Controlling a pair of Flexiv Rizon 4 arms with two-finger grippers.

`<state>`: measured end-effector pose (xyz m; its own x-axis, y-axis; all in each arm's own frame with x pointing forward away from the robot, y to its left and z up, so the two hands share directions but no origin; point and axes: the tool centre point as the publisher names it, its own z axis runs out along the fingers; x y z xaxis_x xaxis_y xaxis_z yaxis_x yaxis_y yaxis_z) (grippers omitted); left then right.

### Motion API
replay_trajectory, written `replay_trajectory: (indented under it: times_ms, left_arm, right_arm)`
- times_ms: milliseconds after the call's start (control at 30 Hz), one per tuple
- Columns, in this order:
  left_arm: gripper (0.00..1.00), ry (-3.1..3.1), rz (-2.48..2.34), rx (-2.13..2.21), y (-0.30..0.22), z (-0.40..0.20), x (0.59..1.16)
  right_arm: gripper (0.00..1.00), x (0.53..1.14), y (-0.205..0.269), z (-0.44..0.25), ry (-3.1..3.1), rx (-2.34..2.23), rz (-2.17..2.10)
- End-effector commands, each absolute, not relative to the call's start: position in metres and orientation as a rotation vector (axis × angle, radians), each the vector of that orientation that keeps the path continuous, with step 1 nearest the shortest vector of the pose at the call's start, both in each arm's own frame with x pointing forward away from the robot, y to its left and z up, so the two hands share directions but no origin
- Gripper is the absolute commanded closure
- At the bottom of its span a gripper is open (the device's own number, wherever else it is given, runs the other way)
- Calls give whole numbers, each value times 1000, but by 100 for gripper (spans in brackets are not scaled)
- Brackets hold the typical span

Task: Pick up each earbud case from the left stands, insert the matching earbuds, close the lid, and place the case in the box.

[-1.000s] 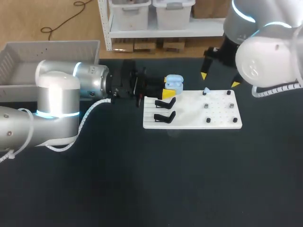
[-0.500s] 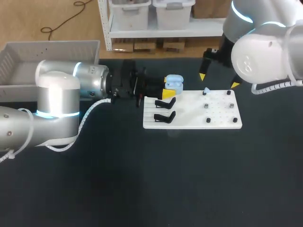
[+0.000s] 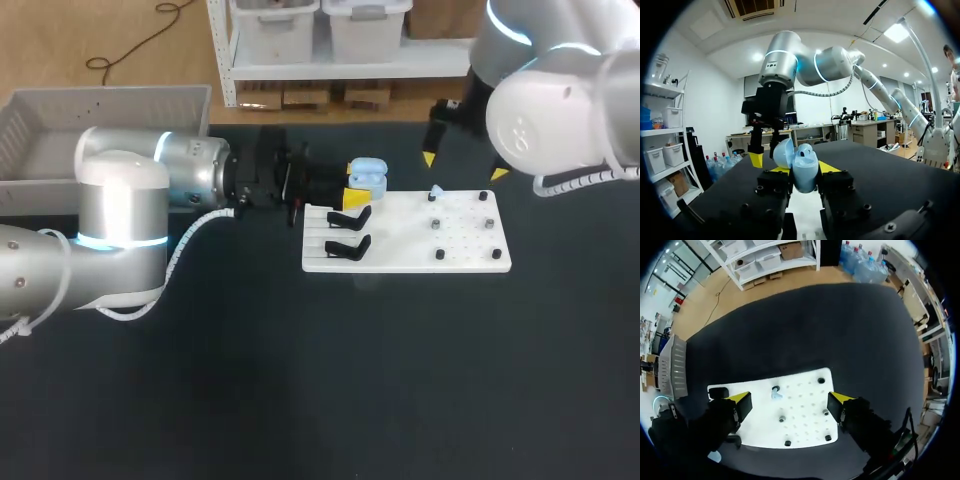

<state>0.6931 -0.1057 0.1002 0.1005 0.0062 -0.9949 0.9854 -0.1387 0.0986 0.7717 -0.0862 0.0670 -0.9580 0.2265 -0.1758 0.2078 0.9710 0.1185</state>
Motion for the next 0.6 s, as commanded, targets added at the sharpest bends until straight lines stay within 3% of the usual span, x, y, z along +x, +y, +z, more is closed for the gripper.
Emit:
replay_trajectory:
  times_ms: [33,600]
  left_arm:
    - [100,1077,-1226,1366,-105,100,693]
    - [100,1077,-1226,1366,-105,100,693]
  right_arm:
    - [0,763,-83,75,2894,322,77]
    - [0,765,-85,42,2922,174,221]
